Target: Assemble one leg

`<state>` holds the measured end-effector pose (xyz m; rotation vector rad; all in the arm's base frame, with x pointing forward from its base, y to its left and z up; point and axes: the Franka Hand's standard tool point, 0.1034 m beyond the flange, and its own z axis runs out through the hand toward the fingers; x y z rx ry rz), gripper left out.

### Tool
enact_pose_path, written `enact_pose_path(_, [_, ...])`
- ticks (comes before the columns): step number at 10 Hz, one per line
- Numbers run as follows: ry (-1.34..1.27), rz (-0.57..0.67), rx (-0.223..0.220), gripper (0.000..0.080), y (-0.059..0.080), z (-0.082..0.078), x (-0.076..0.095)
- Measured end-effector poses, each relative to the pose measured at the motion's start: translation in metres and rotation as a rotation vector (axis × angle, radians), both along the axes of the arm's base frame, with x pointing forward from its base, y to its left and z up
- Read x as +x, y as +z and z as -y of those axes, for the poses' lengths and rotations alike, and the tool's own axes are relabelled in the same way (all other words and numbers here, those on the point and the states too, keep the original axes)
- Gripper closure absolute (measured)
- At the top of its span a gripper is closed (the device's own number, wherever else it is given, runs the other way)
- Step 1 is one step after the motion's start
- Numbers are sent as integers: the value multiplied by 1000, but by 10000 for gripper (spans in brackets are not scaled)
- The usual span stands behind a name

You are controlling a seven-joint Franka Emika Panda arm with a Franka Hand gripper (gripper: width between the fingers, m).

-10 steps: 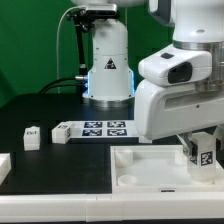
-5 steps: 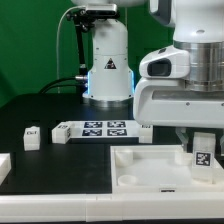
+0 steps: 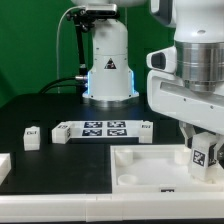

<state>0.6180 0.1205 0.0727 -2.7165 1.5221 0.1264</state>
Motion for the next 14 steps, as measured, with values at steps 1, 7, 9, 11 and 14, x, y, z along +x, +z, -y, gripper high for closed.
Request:
enact_pose_path(1, [-68, -4, -3, 509, 0, 0, 0])
enact_pose_path(7, [176, 10, 9, 156, 0, -3, -1])
enact_pose_path(9, [424, 24, 24, 151, -1, -4, -2])
enact_pose_path(11, [650, 36, 38, 150, -1, -4, -3])
enact_pose_path(14, [964, 55, 55, 150, -1, -3, -2])
